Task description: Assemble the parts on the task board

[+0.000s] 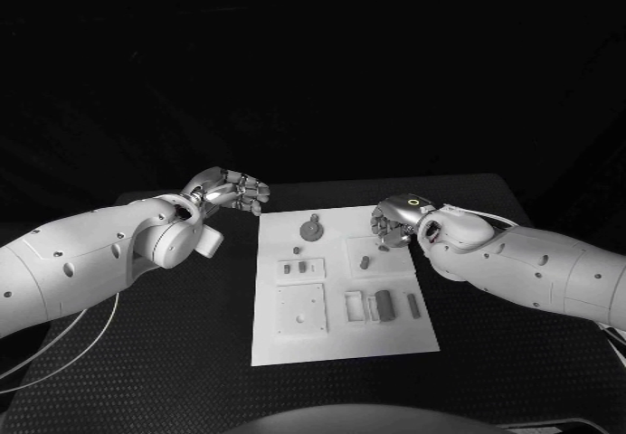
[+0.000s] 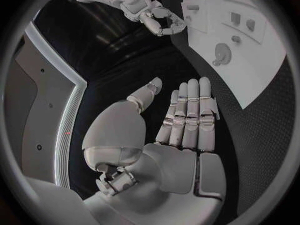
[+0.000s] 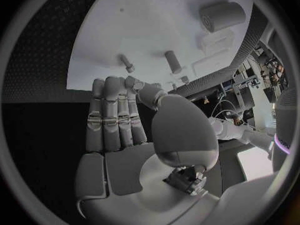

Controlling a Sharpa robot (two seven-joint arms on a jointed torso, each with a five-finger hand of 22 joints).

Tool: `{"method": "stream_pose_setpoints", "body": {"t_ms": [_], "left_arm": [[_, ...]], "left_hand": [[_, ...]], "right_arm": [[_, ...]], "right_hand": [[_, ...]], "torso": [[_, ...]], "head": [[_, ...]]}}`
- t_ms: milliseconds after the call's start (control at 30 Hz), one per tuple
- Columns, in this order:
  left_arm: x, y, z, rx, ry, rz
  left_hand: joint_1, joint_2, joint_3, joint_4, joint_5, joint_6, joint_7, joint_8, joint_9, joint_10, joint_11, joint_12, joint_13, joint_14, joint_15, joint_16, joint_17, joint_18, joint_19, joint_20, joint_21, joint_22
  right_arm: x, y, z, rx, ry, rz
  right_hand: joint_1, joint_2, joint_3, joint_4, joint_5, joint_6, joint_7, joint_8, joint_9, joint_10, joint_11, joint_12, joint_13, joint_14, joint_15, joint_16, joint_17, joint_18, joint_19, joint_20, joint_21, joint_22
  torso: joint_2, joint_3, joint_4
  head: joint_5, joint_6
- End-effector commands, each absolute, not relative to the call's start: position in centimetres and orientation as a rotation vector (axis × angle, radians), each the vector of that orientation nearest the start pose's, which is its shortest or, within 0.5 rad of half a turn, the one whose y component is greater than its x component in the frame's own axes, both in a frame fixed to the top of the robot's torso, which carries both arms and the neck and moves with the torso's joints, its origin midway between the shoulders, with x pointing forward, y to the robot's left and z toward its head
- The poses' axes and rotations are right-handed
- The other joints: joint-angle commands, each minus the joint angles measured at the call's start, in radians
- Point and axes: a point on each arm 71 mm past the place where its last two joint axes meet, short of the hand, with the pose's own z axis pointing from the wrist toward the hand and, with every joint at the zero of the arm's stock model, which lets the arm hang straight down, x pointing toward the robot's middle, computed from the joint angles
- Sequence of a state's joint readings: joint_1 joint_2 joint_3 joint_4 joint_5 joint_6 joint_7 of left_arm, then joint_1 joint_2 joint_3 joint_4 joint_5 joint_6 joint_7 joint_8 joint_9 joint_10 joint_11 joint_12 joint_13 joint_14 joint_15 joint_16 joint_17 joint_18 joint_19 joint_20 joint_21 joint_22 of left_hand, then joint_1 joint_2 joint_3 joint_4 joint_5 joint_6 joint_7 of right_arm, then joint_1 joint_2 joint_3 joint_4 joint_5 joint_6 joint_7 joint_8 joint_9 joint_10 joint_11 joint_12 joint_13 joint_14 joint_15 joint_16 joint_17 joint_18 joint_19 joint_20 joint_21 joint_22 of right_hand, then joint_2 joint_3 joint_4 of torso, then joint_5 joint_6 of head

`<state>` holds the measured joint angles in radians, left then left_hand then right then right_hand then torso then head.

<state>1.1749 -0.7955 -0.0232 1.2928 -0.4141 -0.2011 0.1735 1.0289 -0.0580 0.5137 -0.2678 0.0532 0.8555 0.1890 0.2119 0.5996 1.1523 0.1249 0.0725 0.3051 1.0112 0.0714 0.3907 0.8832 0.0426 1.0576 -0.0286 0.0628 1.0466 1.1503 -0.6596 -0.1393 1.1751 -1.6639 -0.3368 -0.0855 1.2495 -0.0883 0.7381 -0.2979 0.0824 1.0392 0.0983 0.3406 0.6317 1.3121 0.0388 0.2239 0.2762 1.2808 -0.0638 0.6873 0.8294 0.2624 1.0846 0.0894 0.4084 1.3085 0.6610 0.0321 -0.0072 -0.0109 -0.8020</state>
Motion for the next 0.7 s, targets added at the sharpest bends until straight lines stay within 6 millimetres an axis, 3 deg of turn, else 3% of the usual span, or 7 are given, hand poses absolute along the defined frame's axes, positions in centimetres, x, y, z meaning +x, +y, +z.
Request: {"method": "stream_pose_setpoints", "body": {"t_ms": [33,467,700], "left_arm": [[52.21,24.42,-20.71,-0.815,1.694,-1.221],[52.25,24.52,-20.63,-0.815,1.692,-1.219],[52.25,24.53,-20.60,-0.815,1.691,-1.219]], "left_hand": [[0.001,-0.010,-0.002,-0.005,-0.001,-0.005,0.001,-0.003,-0.001,-0.006,0.003,-0.004,0.001,0.001,0.004,-0.005,-0.001,0.018,-0.002,0.005,0.003,-0.001],[0.001,-0.011,-0.002,-0.005,-0.001,-0.006,0.001,-0.003,-0.001,-0.006,0.003,-0.003,0.001,0.001,0.004,-0.006,0.000,0.018,-0.003,0.005,0.003,-0.002],[0.001,-0.011,-0.002,-0.005,-0.001,-0.006,0.001,-0.003,-0.001,-0.006,0.003,-0.003,0.001,0.001,0.004,-0.006,0.000,0.018,-0.003,0.005,0.003,-0.003]], "right_arm": [[51.84,-20.90,-25.54,-0.345,1.718,0.394],[51.91,-21.15,-25.15,-0.338,1.725,0.395],[51.69,-21.80,-25.17,-0.316,1.742,0.410]], "right_hand": [[-0.011,-0.011,0.003,0.005,-0.002,0.002,0.003,-0.001,0.000,0.005,0.005,-0.005,0.003,-0.003,0.004,0.005,0.001,-0.001,0.005,0.001,0.002,-0.001],[-0.012,-0.011,0.003,0.005,-0.002,0.002,0.003,-0.001,0.001,0.006,0.005,-0.006,0.004,-0.003,0.004,0.005,0.002,-0.001,0.005,0.001,0.002,0.000],[-0.019,-0.011,0.003,0.006,-0.002,-0.002,0.004,-0.003,0.003,0.003,0.006,-0.008,0.007,-0.007,0.007,0.005,0.001,-0.001,0.002,0.003,-0.001,0.001]], "torso": [[0.000,-0.0013,-0.0026],[0.000,-0.0001,0.0005],[0.000,-0.0011,-0.0013]], "head": [[-0.001,0.002],[-0.006,0.003],[-0.009,0.005]]}}
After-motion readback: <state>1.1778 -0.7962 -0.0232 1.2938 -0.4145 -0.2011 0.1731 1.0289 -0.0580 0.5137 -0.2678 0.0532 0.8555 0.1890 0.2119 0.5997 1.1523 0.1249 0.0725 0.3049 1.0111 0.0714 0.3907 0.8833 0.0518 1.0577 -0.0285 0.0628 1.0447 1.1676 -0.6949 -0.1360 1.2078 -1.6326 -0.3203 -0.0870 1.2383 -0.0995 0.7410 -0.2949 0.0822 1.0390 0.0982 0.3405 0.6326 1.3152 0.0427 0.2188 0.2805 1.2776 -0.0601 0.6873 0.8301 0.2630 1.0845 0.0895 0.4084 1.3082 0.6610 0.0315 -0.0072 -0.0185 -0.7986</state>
